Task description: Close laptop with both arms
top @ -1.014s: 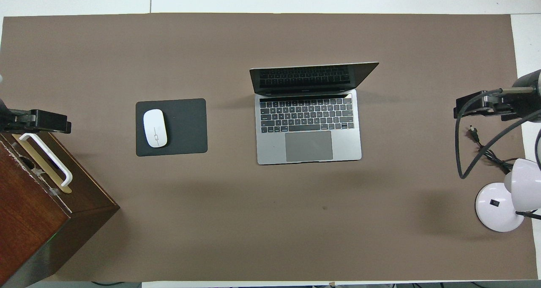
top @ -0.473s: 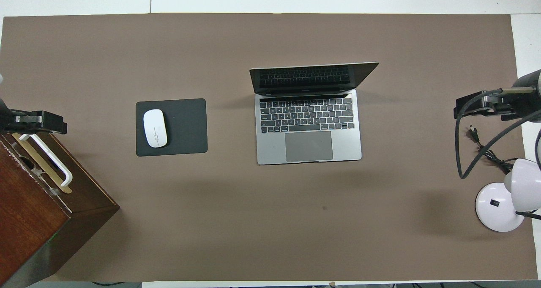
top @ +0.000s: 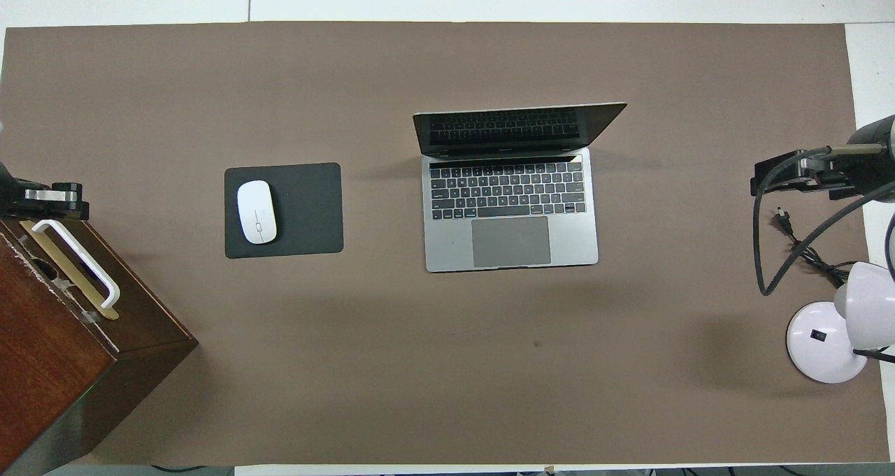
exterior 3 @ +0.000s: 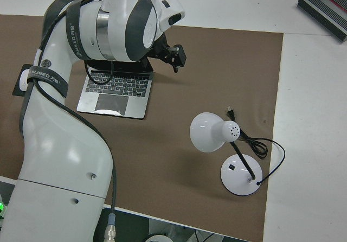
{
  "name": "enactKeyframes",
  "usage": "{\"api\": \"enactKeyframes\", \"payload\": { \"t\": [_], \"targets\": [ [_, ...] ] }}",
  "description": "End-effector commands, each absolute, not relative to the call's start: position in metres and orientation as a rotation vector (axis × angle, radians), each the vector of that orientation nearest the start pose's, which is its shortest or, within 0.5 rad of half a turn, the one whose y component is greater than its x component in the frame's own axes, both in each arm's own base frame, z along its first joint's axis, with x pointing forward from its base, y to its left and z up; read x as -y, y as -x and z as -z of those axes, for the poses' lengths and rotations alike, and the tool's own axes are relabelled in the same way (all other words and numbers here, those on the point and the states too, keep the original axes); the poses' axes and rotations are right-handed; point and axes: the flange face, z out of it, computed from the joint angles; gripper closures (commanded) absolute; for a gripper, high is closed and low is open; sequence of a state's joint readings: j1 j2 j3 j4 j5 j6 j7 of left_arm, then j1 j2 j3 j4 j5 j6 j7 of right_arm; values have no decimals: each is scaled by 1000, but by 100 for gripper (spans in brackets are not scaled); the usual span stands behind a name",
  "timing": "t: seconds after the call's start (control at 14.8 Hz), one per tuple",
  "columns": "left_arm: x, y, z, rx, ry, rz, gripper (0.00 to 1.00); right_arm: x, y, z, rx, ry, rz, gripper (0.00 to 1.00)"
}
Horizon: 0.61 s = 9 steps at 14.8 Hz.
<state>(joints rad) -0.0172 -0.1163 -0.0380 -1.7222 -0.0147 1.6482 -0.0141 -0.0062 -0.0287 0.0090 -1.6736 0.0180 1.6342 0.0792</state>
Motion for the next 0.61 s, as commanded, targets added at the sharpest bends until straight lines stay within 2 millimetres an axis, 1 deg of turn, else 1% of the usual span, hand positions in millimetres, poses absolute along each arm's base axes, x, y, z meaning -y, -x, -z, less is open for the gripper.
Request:
{"api": "enactKeyframes", "payload": {
  "t": [0.0,0.14,0.2,0.34,0.54],
  "targets": [
    [33,-528,-628,-39,3169,153,100,0,-548,-600,-106,3102,-6,0],
    [36,-533,-630,-51,3179,217,100,0,-548,-600,-106,3102,-6,0],
    [35,-535,-629,-41,3188,244,100,0,-548,-600,-106,3102,-6,0],
    [35,-536,-630,-47,3191,257,100,0,-548,-600,-106,3102,-6,0],
    [41,-541,-631,-80,3197,333,100,0,-548,-600,-106,3102,-6,0]
  ]
}}
